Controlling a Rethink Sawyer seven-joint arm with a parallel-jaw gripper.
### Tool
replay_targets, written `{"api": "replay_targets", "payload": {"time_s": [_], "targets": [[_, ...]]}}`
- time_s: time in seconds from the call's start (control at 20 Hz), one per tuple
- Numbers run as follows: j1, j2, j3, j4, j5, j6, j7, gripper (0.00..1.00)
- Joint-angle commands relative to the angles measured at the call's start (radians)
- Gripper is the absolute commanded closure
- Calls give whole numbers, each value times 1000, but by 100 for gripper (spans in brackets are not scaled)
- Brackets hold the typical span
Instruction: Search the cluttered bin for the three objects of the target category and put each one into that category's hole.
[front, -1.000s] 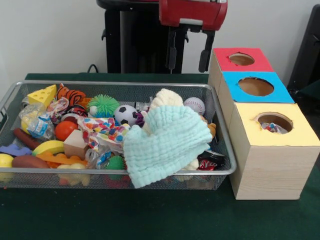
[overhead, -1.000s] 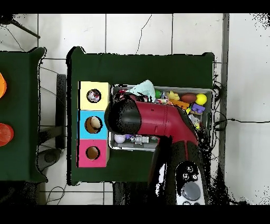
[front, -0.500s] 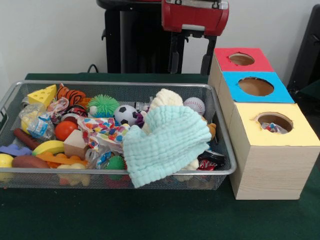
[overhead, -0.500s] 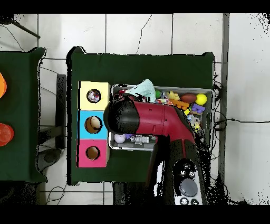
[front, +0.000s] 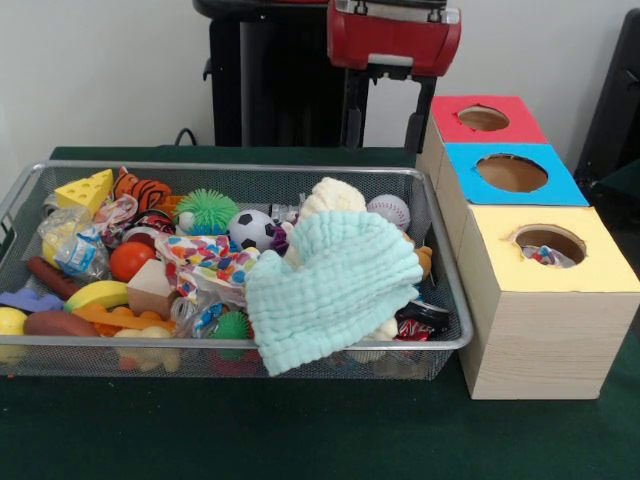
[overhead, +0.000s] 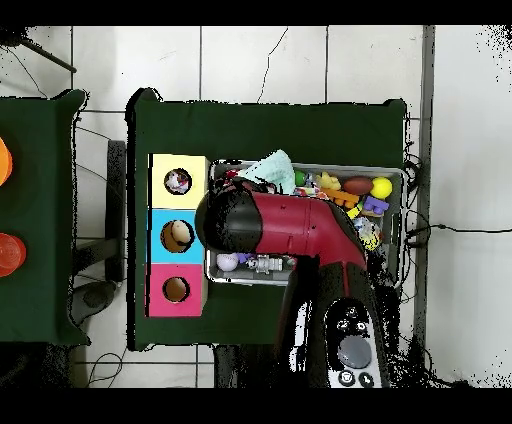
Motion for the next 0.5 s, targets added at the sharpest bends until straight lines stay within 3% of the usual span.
{"api": "replay_targets", "payload": {"time_s": [0.05,0.5], "targets": [[-47,74,64,17,18,63,70,0],[-105,148,124,-47,7,62,-6,0]]}}
